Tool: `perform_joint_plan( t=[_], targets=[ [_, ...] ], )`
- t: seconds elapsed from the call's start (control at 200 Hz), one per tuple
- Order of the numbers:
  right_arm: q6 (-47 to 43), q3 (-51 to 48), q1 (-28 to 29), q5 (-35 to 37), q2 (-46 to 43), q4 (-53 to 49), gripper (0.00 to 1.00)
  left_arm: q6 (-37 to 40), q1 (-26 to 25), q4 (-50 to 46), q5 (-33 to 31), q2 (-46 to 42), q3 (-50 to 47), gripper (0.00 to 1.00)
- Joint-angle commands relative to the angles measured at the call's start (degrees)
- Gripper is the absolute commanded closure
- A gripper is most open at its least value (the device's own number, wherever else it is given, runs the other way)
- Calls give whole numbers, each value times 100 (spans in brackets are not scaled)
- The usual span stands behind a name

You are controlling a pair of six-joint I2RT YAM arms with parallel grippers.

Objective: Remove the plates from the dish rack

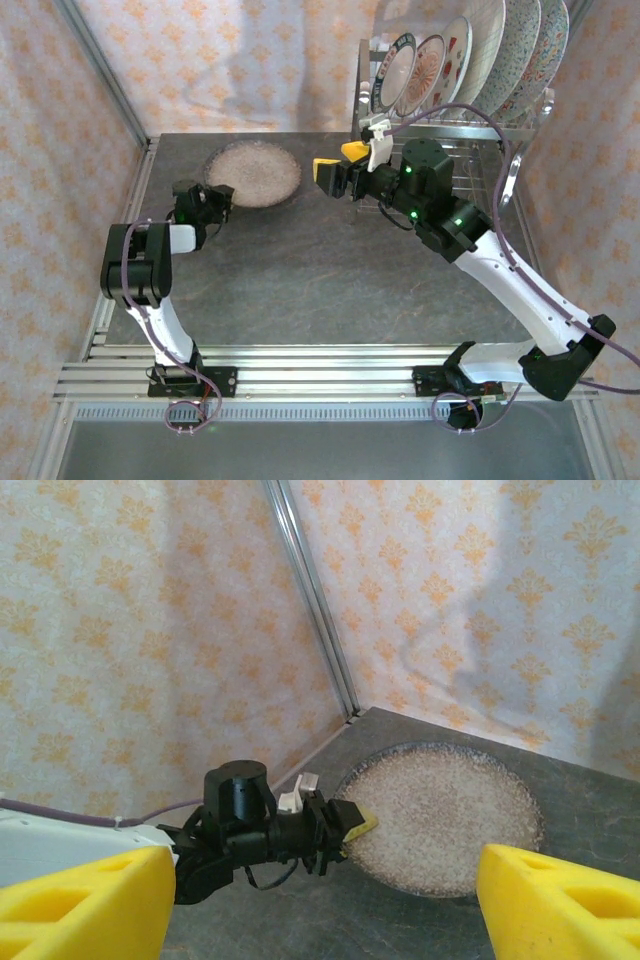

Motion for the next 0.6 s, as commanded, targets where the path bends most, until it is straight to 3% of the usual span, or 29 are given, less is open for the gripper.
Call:
perform_joint_plan(
  t=[0.0, 0.36, 0.591],
  targets=[
    [8, -5, -3, 125, -171, -16, 21, 92, -109, 1647, 273, -6, 506, 100],
    [122, 74, -4, 105, -93, -109, 21, 28, -141, 1801, 226, 806, 815, 100],
    [146, 220, -4, 115, 2, -226, 21, 203, -145, 1222, 246, 1194, 1280, 100]
  ],
)
